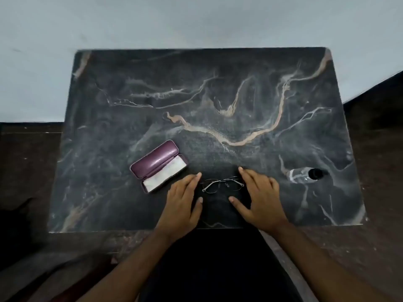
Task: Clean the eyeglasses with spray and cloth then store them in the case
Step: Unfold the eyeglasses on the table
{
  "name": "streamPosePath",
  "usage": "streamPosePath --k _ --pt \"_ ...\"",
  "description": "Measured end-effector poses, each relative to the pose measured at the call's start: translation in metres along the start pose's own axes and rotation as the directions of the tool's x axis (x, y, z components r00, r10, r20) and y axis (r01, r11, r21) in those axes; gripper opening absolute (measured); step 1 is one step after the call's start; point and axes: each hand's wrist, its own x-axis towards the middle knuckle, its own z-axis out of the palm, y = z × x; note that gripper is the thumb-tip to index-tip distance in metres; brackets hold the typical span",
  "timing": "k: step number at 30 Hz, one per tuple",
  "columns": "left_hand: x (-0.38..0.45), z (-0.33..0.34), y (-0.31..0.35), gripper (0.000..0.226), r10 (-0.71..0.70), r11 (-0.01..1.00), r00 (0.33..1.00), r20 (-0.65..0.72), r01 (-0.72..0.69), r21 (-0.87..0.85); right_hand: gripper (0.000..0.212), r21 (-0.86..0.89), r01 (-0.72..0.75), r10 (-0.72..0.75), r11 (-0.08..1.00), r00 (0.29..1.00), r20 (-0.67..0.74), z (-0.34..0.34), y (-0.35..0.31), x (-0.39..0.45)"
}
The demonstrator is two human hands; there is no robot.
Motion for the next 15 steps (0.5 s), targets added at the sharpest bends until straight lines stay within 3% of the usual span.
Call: streamPosePath --k 4,15 --pt "-0.002 0.023 -0.011 0.073 -0.083 0.992 0.992 -0.097 0.073 -0.103 0.083 0.025 0.059 -0.056 0.998 0.994 -0.095 0.014 0.011 0.014" --pt "-0.008 0.045 -0.029 0.060 0.011 0.984 0.943 -0.331 -0.068 -0.162 0.053 0.092 0.179 -0.143 0.980 0.941 -0.306 0.043 0.022 0.009"
